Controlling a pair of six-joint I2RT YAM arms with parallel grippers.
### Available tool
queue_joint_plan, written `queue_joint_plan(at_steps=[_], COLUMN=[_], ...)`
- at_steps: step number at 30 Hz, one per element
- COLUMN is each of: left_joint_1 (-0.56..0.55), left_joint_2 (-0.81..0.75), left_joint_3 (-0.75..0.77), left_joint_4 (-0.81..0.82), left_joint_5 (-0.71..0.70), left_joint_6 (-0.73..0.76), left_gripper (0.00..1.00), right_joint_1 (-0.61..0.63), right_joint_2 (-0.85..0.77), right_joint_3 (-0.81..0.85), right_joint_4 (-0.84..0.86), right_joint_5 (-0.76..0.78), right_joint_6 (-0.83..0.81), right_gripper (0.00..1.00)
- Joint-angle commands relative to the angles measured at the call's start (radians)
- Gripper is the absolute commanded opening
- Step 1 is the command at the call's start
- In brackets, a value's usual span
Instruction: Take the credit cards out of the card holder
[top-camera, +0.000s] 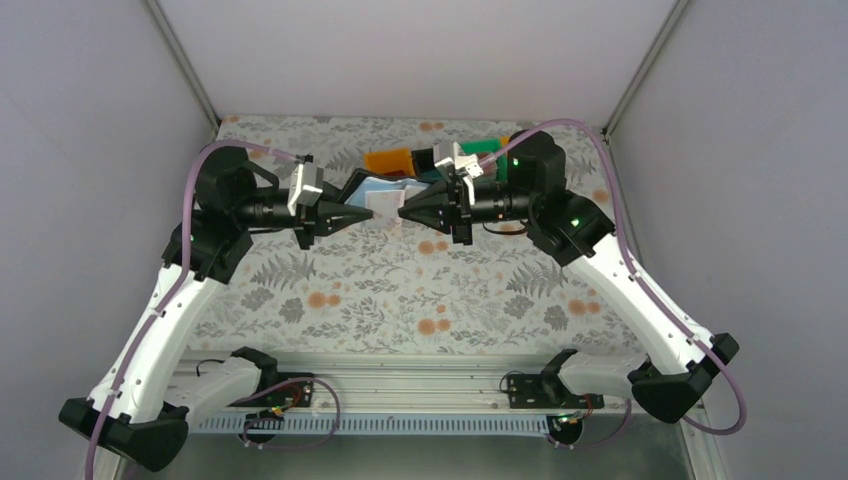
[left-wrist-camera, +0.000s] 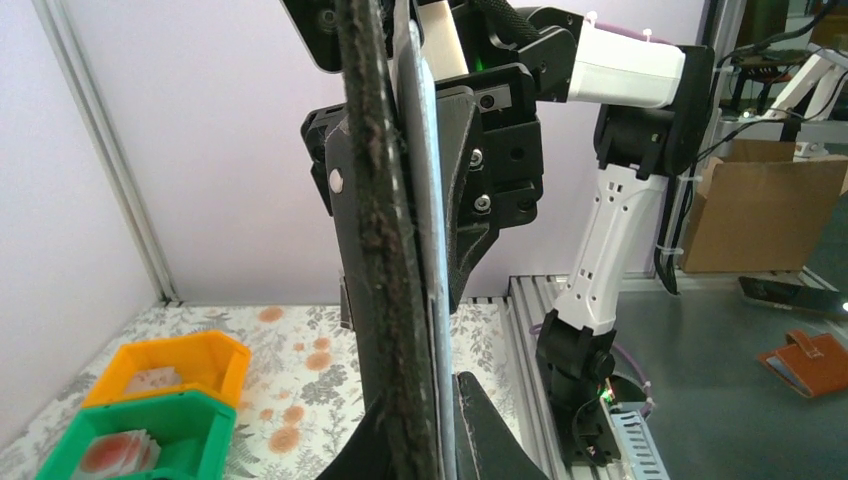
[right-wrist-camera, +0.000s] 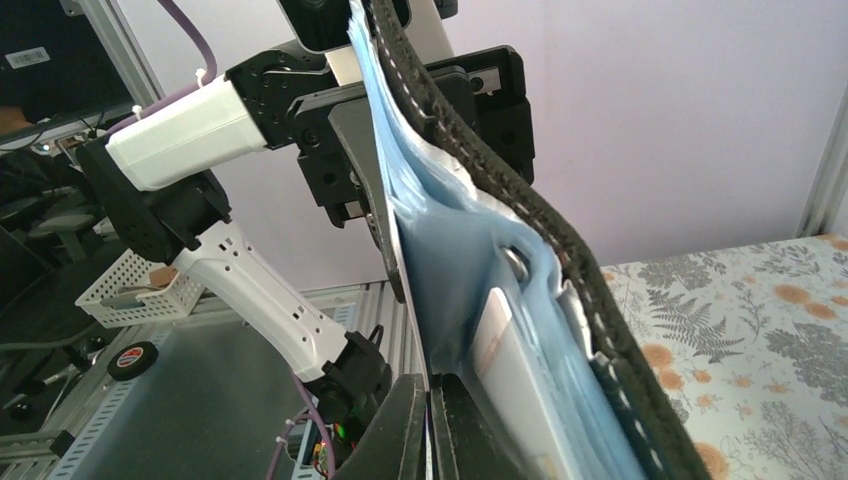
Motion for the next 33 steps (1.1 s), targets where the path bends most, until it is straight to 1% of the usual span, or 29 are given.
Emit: queue_joint_plan(at_steps=[1, 5, 8, 10, 11, 12, 13, 17, 22, 27, 30, 33], left_joint_1=[0.006, 0.005, 0.005, 0.006, 0.005, 0.005, 0.004, 0.004, 0.010, 0.006, 0.003, 0.003], left_joint_2=[-0.036, -0.038, -0.038, -0.039, -0.040, -0.040, -0.040, -0.041, -0.041, -0.048, -0.046, -0.044], left_joint_3=[-0.012, -0.014, -0.015, -0.019, -0.023, -0.025, -0.027, -0.023, -0.024, -0.084, -0.086, -0.082], left_joint_4=[0.055, 0.073, 0.078, 0.091, 0.097, 0.103, 0.107, 0.116, 0.136, 0.190, 0.203, 0.196], left_joint_5=[0.032, 0.025, 0.026, 0.028, 0.030, 0.033, 0.031, 0.006, -0.091, -0.055, -0.027, -0.034], left_joint_6=[-0.031, -0.059, -0.073, -0.090, -0.095, -0.097, -0.100, -0.127, -0.171, -0.210, -0.211, -0.215], left_gripper=[0.07, 0.07, 0.11, 0.11, 0.09, 0.03, 0.03, 0.02, 0.02, 0.02, 0.02, 0.02], right_joint_1=[-0.045, -0.049, -0.053, -0.054, -0.054, -0.054, -0.054, -0.054, -0.071, -0.070, -0.069, -0.069], right_joint_2=[-0.031, -0.041, -0.048, -0.044, -0.040, -0.033, -0.026, -0.016, -0.041, 0.002, 0.022, 0.036], right_joint_3=[0.037, 0.042, 0.048, 0.057, 0.062, 0.066, 0.073, 0.080, 0.036, 0.050, 0.069, 0.087], right_joint_4=[-0.071, -0.105, -0.120, -0.117, -0.112, -0.106, -0.101, -0.097, -0.102, -0.056, -0.027, -0.039], right_joint_5=[0.053, 0.081, 0.086, 0.071, 0.060, 0.044, 0.032, 0.021, 0.065, -0.024, -0.038, -0.046], right_joint_6=[-0.021, -0.034, -0.036, -0.031, -0.028, -0.022, -0.019, -0.031, -0.038, 0.006, 0.009, -0.002], right_gripper=[0.04, 0.04, 0.04, 0.04, 0.04, 0.04, 0.04, 0.04, 0.04, 0.04, 0.04, 0.04])
